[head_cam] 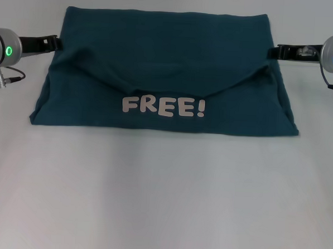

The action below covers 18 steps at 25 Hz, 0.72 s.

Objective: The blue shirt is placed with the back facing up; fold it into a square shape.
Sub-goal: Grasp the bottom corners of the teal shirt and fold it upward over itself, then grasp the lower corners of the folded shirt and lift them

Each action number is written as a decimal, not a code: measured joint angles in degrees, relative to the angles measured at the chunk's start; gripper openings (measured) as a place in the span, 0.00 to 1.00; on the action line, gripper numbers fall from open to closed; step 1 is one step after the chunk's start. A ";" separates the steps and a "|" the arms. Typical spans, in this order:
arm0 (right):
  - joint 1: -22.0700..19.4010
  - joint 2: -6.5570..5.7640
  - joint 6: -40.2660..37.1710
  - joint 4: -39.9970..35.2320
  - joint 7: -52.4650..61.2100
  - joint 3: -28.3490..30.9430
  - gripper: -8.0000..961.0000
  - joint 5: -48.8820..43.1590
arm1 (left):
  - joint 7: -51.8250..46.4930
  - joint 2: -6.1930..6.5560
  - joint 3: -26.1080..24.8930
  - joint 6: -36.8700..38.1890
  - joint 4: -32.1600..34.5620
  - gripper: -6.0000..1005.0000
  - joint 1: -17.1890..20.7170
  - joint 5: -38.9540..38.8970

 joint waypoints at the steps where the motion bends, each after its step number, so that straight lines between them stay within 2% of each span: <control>1: -0.09 -0.06 -0.23 0.03 0.14 0.03 0.22 0.00 | -0.24 0.00 -0.03 0.08 0.02 0.30 0.09 0.00; 3: -0.51 -0.24 -1.41 -0.23 0.40 0.53 0.23 0.14 | -0.61 -0.15 -0.19 0.26 0.18 0.34 0.43 -0.01; 7: -2.81 -0.66 -7.22 -2.59 0.08 4.06 0.37 2.48 | -1.06 -0.54 -0.60 2.21 2.25 0.42 2.19 -1.24; 9: -5.34 -0.41 -11.53 -5.78 -0.29 5.72 0.45 5.30 | -0.69 -1.69 -0.70 4.06 6.45 0.47 4.90 -3.35; 11: -8.61 -0.14 -15.62 -8.89 -0.38 6.57 0.57 8.79 | 0.29 -3.28 -0.37 5.43 11.65 0.51 8.01 -5.78; 12: -11.01 -0.05 -18.44 -10.71 -0.55 6.94 0.63 11.68 | 0.77 -3.88 -0.18 5.98 13.79 0.53 9.26 -6.60; 13: -14.54 -0.04 -22.68 -12.33 -1.84 7.16 0.70 16.62 | 1.99 -4.97 0.04 8.93 18.28 0.57 12.28 -8.83; 14: -14.54 -0.04 -22.68 -12.33 -1.84 7.16 0.73 16.62 | 1.99 -4.97 0.04 8.93 18.28 0.61 12.28 -8.83; 16: -18.03 -0.21 -27.08 -12.87 -4.25 7.22 0.81 22.36 | 2.44 -5.11 -0.16 12.55 20.31 0.69 14.13 -10.30; 17: -19.66 -0.29 -29.32 -12.89 -5.74 7.23 0.81 24.96 | 2.49 -4.41 -0.46 15.64 20.50 0.73 15.39 -11.72; 18: -20.92 -0.30 -31.17 -12.80 -7.05 7.23 0.80 26.69 | 2.49 -4.41 -0.46 15.64 20.50 0.75 15.39 -11.72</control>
